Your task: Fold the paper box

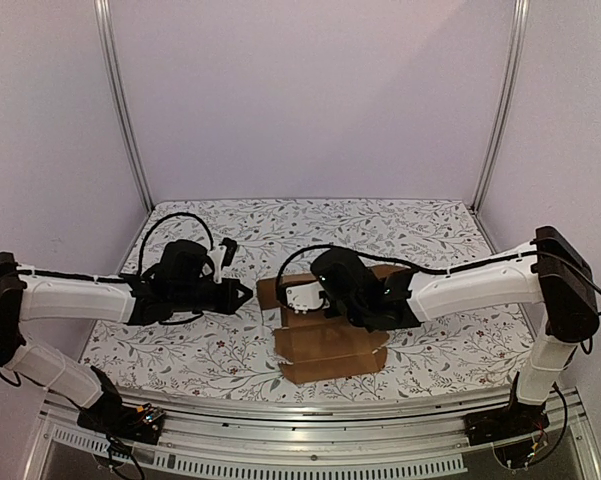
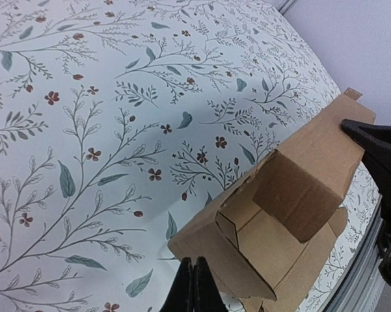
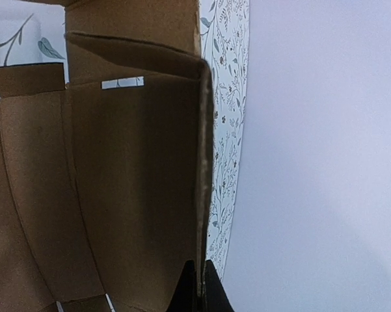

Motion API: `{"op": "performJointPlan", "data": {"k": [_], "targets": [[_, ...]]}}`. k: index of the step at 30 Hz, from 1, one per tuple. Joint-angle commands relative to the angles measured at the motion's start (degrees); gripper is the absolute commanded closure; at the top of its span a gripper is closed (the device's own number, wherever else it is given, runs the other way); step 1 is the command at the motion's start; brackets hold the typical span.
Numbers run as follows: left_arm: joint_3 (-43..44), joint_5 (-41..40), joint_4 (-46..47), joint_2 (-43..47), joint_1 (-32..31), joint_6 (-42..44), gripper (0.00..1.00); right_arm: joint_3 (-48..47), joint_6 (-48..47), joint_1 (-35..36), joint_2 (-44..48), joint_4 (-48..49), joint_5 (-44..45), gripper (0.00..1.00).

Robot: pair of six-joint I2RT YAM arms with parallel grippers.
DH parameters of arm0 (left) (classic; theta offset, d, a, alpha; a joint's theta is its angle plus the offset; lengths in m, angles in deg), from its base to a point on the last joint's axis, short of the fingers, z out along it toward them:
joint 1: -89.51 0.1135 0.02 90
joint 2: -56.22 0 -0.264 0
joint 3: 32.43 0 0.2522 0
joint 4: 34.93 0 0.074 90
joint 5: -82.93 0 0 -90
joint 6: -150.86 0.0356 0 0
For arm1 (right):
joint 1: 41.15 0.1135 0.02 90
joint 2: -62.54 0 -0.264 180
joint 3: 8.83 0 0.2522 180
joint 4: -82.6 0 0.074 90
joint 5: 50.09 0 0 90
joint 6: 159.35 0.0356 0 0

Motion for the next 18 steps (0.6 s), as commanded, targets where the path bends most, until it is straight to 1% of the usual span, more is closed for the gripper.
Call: {"op": "performJointPlan", "data": {"k": [1,4,11,18], "targets": [[-0.9,-3.0,5.2,-2.0,1.7,1.0,1.0,2.5,0.4,1.1,0.3,3.8,-0.3,1.0],[-0.2,-1.9,7.1,-4.5,2.4,0.9,1.0,2.9,0.9,1.4,0.8,4.2,-0.3,1.0],[1.1,5.1,12.1,-11.5,2.6,0.6,1.0,2.8,1.4,1.9,-0.1,5.2,1.2,1.0],[-1.1,9.3,16.3,-12.7,2.6,0.4,1.0,3.0,2.1,2.0,-0.4,5.1,1.3,1.0]]}}
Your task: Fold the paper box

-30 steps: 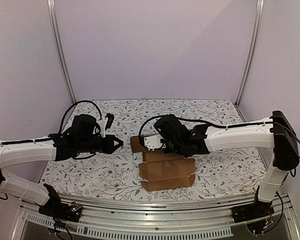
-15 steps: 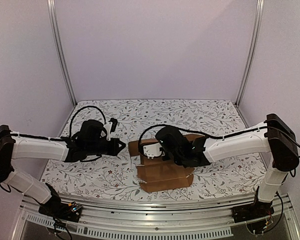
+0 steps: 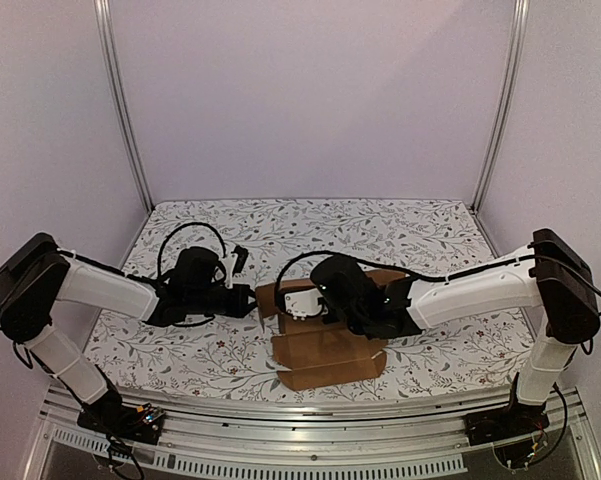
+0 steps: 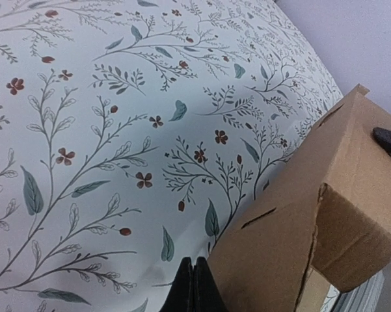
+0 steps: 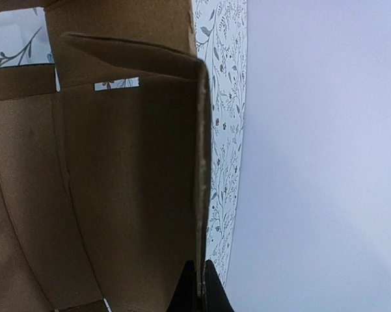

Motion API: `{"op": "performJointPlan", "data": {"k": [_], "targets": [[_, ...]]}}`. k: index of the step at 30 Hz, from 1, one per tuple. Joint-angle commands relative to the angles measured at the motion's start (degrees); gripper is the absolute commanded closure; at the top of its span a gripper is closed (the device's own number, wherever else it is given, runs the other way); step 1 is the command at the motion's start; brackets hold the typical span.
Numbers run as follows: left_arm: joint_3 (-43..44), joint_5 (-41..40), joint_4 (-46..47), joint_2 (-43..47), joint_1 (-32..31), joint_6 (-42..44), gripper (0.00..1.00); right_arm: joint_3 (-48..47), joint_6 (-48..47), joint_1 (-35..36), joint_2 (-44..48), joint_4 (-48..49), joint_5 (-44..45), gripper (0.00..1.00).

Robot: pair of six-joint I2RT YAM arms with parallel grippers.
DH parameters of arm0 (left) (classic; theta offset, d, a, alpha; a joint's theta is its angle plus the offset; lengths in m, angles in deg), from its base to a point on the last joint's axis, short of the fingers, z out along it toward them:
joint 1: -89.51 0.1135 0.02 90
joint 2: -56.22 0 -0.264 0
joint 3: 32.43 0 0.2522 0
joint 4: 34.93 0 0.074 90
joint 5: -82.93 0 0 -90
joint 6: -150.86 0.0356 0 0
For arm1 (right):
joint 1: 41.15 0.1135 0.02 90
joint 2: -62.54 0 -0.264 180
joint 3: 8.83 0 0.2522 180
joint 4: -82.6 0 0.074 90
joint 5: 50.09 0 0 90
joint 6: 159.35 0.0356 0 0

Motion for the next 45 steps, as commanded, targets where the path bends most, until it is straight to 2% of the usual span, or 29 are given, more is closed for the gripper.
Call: {"op": "performJointPlan", "data": {"k": [1,8,18,21,26,33,37,45], "targets": [[-1.4,4.4,5.0,-0.2,0.5,0.4,1.0,0.4,1.5,0.5,-0.5,1.4,1.4,1.0],[-3.5,9.2,8.4,-0.3,0.4,0.1,1.0,1.4,2.1,0.6,-2.0,4.7,3.0,1.0],[-4.6,9.8,10.7,-1.1,-0.2,-0.8,1.0,1.6,3.1,0.9,-3.8,7.5,5.3,1.0],[-4.4,9.3,11.1,-0.6,-1.0,-0.5,0.95,1.7,4.0,1.0,-4.1,7.4,6.1,1.0],[-5.1,8.1,11.7,0.0,-1.9,0.4,0.75,2.1,5.3,1.3,-4.3,7.4,6.3,1.0],[-6.7,6.5,13.5,0.9,-2.8,1.1,0.55,2.4,6.2,1.6,-4.6,7.2,6.9,1.0],[-7.2,6.1,13.8,1.2,-3.3,1.9,0.51,2.5,6.7,1.6,-4.8,6.9,6.9,1.0],[-6.4,6.4,15.3,0.6,-3.5,3.5,0.5,2.1,7.1,2.1,-4.9,6.4,6.3,1.0]]}}
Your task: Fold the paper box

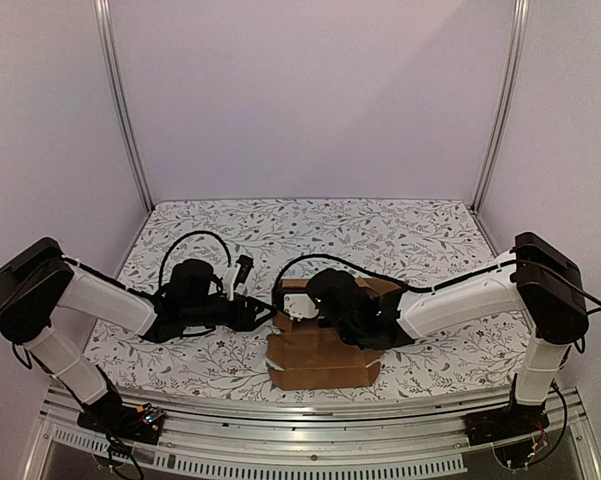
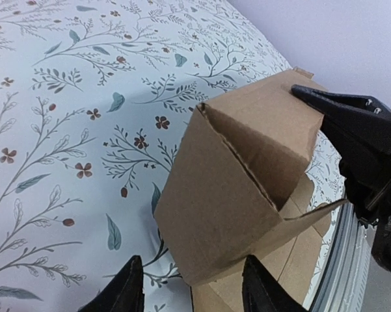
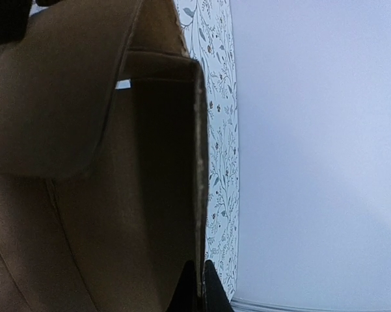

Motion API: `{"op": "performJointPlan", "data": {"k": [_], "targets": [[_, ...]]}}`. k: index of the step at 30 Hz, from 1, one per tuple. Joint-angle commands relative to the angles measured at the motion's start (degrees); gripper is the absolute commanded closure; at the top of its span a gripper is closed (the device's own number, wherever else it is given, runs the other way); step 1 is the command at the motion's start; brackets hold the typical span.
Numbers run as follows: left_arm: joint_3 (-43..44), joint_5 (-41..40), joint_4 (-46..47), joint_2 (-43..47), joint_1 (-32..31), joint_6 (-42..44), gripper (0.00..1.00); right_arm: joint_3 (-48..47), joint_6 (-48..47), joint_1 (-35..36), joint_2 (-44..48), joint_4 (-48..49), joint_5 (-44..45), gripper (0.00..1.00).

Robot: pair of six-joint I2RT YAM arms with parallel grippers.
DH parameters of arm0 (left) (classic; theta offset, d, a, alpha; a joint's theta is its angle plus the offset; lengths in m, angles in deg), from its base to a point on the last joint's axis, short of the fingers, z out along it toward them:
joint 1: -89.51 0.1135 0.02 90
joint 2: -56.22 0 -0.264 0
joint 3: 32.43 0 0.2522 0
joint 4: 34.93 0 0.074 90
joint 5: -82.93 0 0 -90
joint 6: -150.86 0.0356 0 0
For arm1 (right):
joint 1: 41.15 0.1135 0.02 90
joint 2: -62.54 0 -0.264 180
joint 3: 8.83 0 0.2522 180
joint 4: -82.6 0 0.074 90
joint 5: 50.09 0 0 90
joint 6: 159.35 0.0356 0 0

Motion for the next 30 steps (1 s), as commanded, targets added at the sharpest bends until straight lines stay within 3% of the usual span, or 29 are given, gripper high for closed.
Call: {"op": "performJointPlan", "data": {"k": [1,30], "targets": [[0.5,0.0,2.2,0.1,-0.7,2.1,0.5,0.4,1.4,1.0,-1.2,0.2,-0.4,1.0],[-1.9,-1.3,0.7,2.9,-3.6,4.4,0.43,-1.1,3.4,3.0,-4.7,0.1,4.8,1.0]]}}
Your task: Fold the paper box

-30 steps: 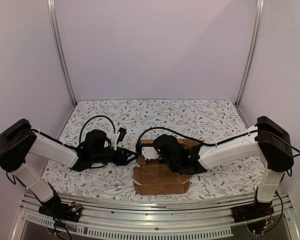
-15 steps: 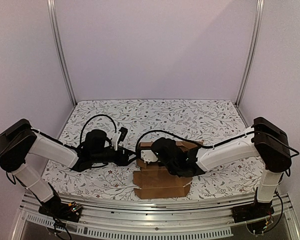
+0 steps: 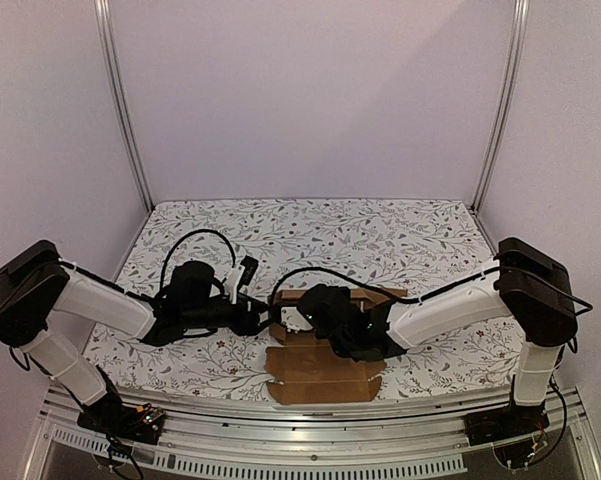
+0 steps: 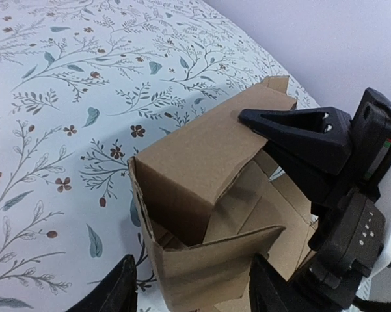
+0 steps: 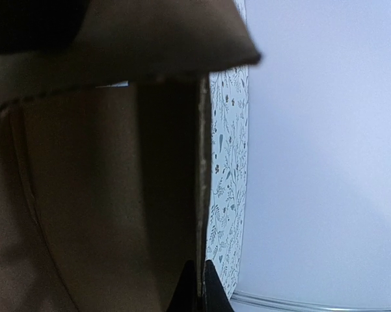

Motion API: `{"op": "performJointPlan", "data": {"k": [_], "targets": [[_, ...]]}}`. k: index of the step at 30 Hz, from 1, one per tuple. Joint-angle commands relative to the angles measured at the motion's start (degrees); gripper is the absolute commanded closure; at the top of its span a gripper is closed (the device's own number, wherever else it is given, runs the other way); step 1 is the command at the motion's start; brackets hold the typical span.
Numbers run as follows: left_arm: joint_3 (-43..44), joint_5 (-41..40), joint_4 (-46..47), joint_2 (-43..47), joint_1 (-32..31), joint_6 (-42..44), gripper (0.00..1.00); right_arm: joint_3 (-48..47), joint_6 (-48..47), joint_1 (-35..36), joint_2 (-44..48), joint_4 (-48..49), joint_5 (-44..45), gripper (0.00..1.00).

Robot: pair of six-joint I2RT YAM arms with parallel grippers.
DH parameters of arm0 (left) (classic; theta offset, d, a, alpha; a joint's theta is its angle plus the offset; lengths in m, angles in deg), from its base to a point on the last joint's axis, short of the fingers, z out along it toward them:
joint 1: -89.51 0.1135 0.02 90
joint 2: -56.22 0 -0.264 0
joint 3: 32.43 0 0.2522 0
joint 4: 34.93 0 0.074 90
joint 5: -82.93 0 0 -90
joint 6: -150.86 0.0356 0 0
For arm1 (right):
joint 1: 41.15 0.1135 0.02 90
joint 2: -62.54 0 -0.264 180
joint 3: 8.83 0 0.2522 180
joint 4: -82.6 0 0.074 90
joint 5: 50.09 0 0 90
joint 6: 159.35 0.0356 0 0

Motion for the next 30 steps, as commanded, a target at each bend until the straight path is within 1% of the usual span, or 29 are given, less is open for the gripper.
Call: {"op": "performJointPlan", "data": {"k": [1,12,18,23,30], "targets": [[-1.8,-1.1,-0.8,2.0,-1.4,0.3,0.43,-0.9,1.8,1.0,-1.2,0.6,1.7,1.0],[-4.1,-2.8,-1.7,4.5,-2.9,-0.3,0.43,-0.4,1.8,2.1,-0.9,3.2,4.4,1.0],[-5.0,-3.8,-2.1,6.3,-3.5,-0.2,0.41,0.9,0.3,2.9,-0.5,5.9,5.3,1.0],[-5.4,-4.5,-2.3,6.5,-3.7,0.2,0.4,2.7,-2.4,3.9,-0.8,10.8,6.6,1.0],[-5.9,-5.9,-3.1,7.1,-4.2,0.9,0.4,5.6,-8.7,5.4,-3.0,21.5,8.6,1.0]]}}
